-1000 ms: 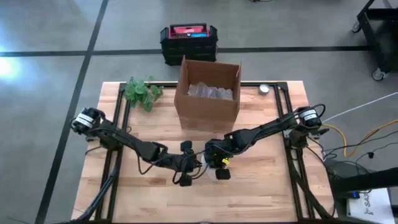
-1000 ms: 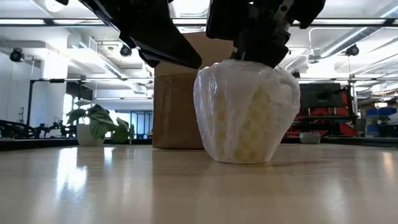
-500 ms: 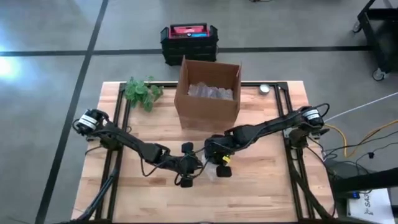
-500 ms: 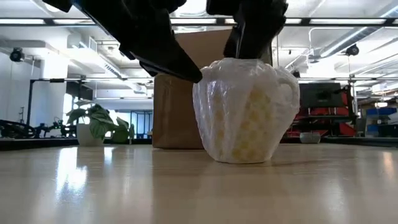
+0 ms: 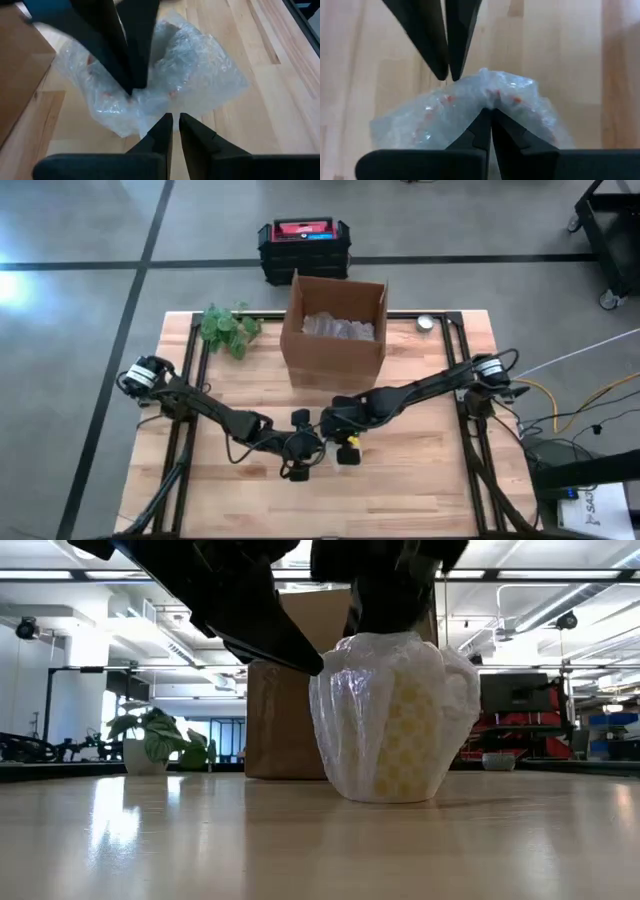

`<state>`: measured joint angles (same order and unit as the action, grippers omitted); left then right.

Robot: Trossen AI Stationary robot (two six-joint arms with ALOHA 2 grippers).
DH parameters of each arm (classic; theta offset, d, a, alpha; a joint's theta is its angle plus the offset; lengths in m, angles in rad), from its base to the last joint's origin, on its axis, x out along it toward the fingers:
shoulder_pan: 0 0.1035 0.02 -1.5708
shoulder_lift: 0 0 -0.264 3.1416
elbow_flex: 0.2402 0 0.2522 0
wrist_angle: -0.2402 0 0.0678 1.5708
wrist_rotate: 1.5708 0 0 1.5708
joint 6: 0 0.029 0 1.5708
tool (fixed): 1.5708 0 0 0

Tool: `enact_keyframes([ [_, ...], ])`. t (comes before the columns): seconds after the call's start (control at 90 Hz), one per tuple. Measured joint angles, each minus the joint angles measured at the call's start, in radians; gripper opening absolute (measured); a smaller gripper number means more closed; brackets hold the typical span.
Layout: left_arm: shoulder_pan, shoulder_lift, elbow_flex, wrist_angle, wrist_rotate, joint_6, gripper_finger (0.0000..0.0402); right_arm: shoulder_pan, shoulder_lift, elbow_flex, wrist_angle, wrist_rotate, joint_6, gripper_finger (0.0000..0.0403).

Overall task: Wrap mug
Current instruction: Wrap the yellow cup in bubble wrap

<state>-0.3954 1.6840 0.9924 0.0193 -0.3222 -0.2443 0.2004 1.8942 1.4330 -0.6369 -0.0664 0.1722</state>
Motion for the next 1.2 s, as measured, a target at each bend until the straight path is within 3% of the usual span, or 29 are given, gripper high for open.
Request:
enact_keyframes([
  [0.433, 0.0, -0.02, 0.007, -0.017, 0.004, -0.004, 0.002, 0.0, 0.092, -0.025, 0.013, -0.001, -0.007, 0.0],
  [0.867, 0.0, -0.029, 0.007, -0.048, 0.004, -0.004, 0.002, 0.009, -0.14, -0.035, -0.086, -0.02, 0.045, 0.0],
  [1.033, 0.0, -0.029, 0.007, -0.049, 0.004, -0.005, 0.002, 0.011, -0.17, -0.036, -0.116, 0.111, 0.123, 0.0],
  [1.2, 0.0, -0.029, 0.007, -0.048, 0.004, -0.006, 0.002, 0.011, -0.114, -0.051, -0.1, 0.14, 0.125, 0.0],
])
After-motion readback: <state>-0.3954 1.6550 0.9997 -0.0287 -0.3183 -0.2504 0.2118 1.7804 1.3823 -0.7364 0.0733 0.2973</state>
